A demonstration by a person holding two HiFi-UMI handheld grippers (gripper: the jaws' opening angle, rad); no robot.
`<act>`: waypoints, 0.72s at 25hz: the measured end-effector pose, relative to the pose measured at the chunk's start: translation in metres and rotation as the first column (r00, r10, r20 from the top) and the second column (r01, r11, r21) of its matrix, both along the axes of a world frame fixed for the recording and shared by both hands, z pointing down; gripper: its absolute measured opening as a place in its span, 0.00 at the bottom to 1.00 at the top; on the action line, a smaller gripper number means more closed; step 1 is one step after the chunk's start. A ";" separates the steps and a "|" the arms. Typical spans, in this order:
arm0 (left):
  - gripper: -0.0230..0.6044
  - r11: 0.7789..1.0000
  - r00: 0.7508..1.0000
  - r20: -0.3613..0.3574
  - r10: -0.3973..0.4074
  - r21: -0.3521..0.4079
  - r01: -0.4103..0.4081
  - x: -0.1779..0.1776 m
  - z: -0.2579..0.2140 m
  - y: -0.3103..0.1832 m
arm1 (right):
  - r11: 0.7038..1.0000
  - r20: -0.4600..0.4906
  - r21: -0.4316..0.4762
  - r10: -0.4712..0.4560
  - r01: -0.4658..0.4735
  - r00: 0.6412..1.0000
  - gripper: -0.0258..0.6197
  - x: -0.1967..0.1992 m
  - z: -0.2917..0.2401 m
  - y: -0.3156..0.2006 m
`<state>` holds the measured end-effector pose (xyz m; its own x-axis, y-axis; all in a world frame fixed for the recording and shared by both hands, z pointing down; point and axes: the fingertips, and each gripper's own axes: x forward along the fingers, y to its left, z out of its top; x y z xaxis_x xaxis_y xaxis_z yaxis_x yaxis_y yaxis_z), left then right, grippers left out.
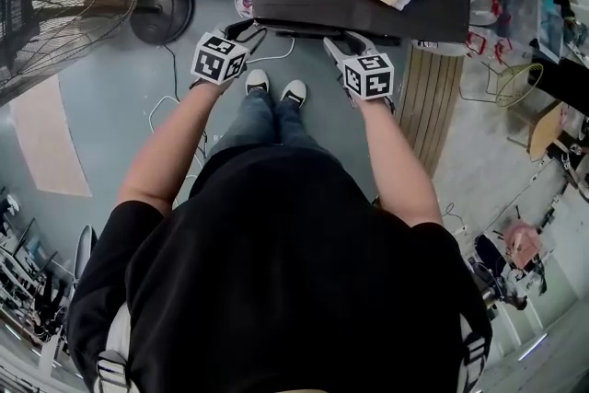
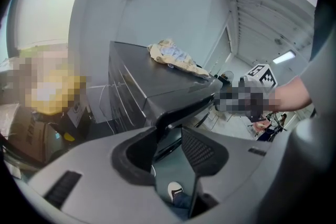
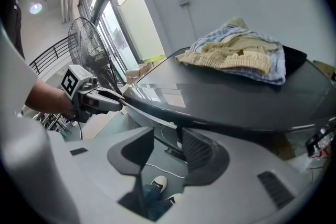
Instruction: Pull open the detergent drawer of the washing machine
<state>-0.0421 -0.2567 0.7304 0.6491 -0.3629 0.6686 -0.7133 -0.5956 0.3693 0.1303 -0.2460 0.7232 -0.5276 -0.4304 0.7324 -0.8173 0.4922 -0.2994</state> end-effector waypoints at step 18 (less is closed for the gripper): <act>0.23 0.999 0.997 0.066 0.042 0.023 -0.043 0.008 0.009 0.003 | 1.000 -0.034 0.017 -0.022 0.023 0.999 0.21 0.004 0.005 -0.002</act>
<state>-0.0342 -0.2542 0.7392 0.6191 -0.3527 0.7016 -0.7095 -0.6342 0.3072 0.1339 -0.2483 0.7282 -0.5125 -0.4318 0.7422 -0.8155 0.5153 -0.2633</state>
